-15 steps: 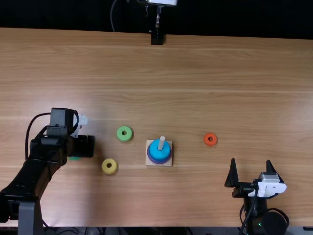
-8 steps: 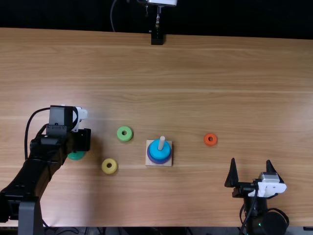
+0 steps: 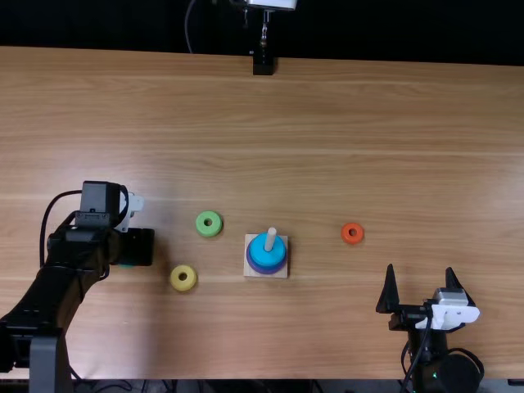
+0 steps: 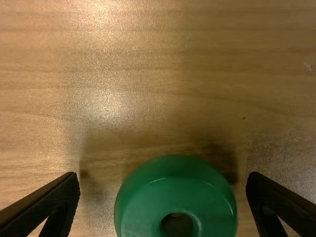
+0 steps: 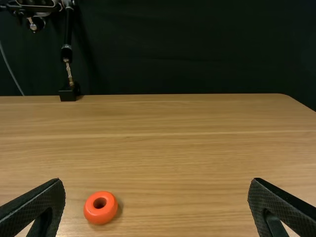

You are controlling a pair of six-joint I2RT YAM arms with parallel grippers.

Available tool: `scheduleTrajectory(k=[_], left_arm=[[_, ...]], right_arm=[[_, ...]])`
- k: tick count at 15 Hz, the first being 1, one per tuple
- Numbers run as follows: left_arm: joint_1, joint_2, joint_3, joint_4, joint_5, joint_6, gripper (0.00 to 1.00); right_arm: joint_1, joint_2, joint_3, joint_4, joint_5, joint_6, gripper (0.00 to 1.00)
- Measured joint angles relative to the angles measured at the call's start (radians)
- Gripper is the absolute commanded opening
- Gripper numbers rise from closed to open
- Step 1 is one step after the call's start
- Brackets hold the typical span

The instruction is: Build the Hanoi tower: stack the rings onto the peg from bottom to top in this color order: purple, dark blue, light blue, dark green, light green, yellow, orange.

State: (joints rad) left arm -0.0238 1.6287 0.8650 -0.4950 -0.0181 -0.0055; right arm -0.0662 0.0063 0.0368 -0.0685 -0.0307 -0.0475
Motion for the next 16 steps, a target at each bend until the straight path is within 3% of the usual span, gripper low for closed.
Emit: scheduleTrajectory(k=[7, 9, 10, 16], left_arm=[[0.019, 0.0, 0.0, -0.046, 0.003, 0.0, 1.0], [0.019, 0.0, 0.0, -0.046, 0.003, 0.0, 0.23], [0.019, 0.0, 0.0, -0.045, 0.003, 0.0, 0.03], [0.019, 0.0, 0.0, -0.045, 0.002, 0.0, 0.0]], right_arm=[[0.0, 0.0, 0.0, 0.0, 0.0, 0.0, 1.0], [0.0, 0.0, 0.0, 0.0, 0.0, 0.0, 1.0], [0.0, 0.0, 0.0, 0.0, 0.0, 0.0, 1.0], [0.0, 0.0, 0.0, 0.0, 0.0, 0.0, 1.0]])
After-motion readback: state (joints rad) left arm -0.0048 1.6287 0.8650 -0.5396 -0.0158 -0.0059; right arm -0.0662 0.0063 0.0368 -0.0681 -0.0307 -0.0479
